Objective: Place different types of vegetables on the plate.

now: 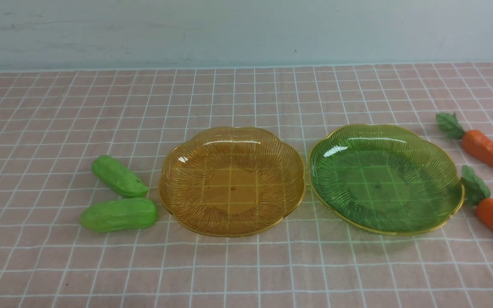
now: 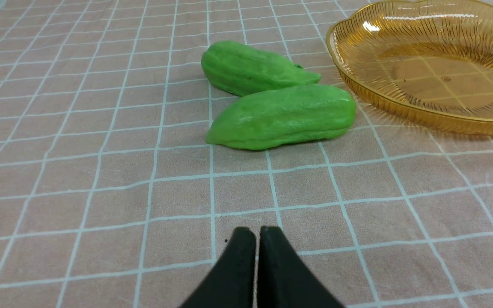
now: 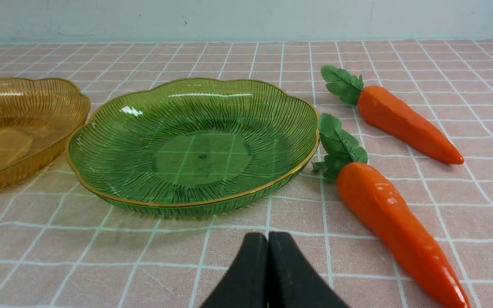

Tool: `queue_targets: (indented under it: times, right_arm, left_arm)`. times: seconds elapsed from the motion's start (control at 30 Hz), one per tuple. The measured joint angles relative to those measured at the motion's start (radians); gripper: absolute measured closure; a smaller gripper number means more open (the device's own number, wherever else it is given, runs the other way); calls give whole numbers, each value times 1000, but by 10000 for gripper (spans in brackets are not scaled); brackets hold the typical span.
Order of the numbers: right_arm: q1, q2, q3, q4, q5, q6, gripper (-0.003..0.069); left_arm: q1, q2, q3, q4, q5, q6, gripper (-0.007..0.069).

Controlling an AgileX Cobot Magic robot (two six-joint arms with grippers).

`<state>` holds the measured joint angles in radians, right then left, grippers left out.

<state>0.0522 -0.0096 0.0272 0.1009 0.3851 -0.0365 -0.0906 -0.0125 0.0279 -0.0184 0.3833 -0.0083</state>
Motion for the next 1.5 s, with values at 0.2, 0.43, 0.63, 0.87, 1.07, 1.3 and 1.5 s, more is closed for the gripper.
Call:
queue_targets:
  times: [0.2, 0.43, 0.63, 0.87, 1.07, 1.3, 1.5]
  right_arm:
    - [0, 0, 0, 119, -10, 70, 676]
    - [0, 0, 0, 589, -54, 256, 676]
    - [0, 0, -39, 659, -65, 173, 676]
    - [0, 149, -343, 502, -40, -85, 673]
    - [0, 518, -518, 253, 318, -19, 671]
    - [0, 898, -633, -16, 467, 140, 653]
    - [0, 1161, -753, -132, 510, 174, 556]
  left_arm:
    - [0, 0, 0, -72, 0, -46, 627]
    - [0, 0, 0, -681, 3, -402, 627]
    - [0, 0, -23, -818, -36, -387, 627]
    - [-2, 166, -328, -776, 62, -200, 627]
    - [-2, 495, -488, -601, 392, -180, 627]
    - [-2, 832, -598, -343, 598, -152, 627]
    - [-2, 943, -656, -281, 608, -147, 627]
